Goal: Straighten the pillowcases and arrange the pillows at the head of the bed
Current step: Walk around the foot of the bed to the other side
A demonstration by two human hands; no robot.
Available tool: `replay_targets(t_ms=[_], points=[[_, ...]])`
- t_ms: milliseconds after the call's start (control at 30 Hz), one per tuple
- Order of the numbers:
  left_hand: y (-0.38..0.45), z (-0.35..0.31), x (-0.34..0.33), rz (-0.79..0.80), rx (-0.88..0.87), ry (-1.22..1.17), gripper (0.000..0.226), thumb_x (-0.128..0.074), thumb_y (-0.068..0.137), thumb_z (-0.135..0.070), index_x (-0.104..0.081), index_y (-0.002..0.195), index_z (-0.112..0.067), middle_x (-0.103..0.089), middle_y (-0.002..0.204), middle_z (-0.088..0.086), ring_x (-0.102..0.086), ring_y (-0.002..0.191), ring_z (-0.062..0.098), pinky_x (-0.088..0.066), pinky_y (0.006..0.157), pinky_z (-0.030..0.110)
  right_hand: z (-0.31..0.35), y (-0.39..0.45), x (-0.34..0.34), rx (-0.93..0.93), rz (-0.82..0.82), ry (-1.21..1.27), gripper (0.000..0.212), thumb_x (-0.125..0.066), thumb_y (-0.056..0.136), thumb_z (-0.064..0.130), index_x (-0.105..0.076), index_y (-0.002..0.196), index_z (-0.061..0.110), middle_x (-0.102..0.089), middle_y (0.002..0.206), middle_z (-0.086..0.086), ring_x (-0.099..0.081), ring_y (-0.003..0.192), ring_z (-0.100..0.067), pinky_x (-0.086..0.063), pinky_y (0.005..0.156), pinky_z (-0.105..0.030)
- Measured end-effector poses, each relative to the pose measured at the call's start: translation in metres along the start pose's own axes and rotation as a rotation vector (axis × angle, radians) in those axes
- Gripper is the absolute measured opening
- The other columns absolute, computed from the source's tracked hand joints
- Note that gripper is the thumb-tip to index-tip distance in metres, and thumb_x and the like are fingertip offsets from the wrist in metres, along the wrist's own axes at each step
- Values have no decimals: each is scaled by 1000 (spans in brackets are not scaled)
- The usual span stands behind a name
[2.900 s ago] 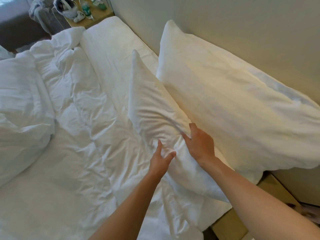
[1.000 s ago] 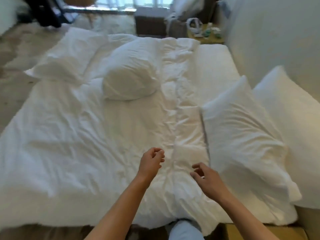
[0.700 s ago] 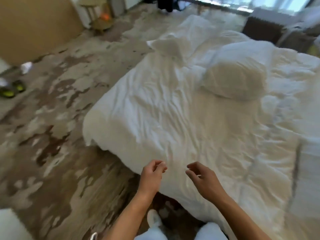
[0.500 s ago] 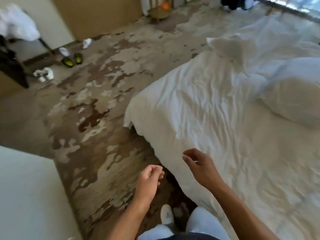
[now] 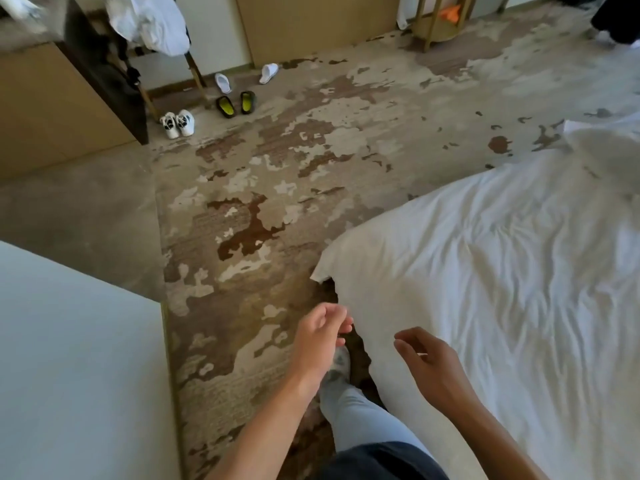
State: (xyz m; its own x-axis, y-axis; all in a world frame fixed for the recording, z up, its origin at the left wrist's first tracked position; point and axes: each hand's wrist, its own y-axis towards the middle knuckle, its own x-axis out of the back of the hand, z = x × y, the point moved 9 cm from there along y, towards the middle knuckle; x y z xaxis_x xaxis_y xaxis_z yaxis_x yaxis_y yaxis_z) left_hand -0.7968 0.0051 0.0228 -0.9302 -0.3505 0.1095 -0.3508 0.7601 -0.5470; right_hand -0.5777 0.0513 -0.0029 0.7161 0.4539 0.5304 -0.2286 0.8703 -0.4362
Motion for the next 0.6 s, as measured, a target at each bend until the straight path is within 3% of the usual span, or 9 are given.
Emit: replay_targets(t_ms=[200,333,467,600], points=[[116,-79,72,-87,12,14,21,-59,100,-37,-75,98,-24,-78,94,-5,-74,95,11,-61,90,40,105,157,-19,51,61,-12,9,-59,102,36,-69,101,35,-71,97,19,-67,93,-1,-54,82,-20],[193,-107,127,-164,37,-4,21,-59,100,-38,-76,93,-29,-78,92,-5,-75,92,11,-62,90,43,200,264,-30,118,67,23,9,-60,101,37,-69,101,38,-71,96,20,-65,91,4,-47,75,-12],[288,-132,166,-168,89,-27,21,-59,100,-37,-77,90,-33,-78,92,-1,-75,91,15,-61,90,43,279,367,-36,144,55,73,12,-60,102,37,-71,106,33,-73,96,16,-66,92,2,-52,76,-17],[396,-182,175,-101,95,9,21,-60,99,-36,-76,88,-28,-78,87,-2,-74,89,16,-59,82,34,333,453,-24,137,-37,113,11,-61,102,32,-72,102,32,-74,91,15,-67,87,5,-51,65,-10]])
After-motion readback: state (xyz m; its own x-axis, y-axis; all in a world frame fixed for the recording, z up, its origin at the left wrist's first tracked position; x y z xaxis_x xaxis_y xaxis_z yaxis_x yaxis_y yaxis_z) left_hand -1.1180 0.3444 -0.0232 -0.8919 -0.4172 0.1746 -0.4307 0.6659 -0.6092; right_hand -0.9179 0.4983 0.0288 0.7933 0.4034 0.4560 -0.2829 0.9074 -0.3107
